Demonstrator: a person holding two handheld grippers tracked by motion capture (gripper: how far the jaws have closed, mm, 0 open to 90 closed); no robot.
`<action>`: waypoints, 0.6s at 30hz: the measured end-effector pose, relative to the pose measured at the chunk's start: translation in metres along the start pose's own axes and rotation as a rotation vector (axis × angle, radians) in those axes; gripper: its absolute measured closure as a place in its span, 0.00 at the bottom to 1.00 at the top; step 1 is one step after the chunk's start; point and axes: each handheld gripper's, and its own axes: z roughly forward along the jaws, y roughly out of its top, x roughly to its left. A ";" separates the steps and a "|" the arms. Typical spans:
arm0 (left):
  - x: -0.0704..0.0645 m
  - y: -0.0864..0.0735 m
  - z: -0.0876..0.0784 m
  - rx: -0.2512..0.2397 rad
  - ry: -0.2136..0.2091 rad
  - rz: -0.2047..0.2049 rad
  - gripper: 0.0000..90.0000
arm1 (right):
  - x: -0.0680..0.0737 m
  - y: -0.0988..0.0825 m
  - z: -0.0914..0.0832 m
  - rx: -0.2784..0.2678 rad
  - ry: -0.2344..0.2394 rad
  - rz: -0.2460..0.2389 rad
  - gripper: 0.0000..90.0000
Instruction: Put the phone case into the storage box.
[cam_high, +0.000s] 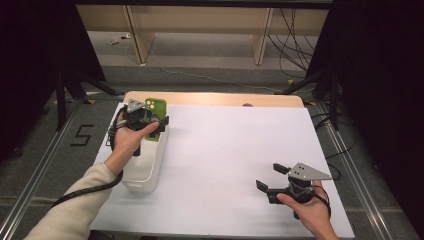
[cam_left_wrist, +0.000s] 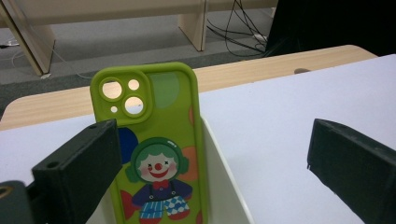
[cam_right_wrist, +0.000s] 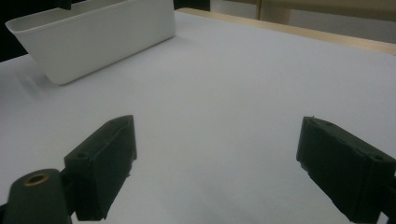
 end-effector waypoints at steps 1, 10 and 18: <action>-0.001 -0.001 -0.002 -0.002 -0.002 0.002 0.03 | 0.000 0.000 0.000 0.000 0.001 0.000 0.15; -0.012 -0.007 -0.018 -0.016 -0.051 0.021 0.03 | 0.000 0.000 0.000 -0.001 0.000 0.002 0.15; -0.020 -0.011 -0.026 -0.018 -0.081 0.033 0.04 | 0.000 0.000 0.000 -0.004 -0.002 0.002 0.15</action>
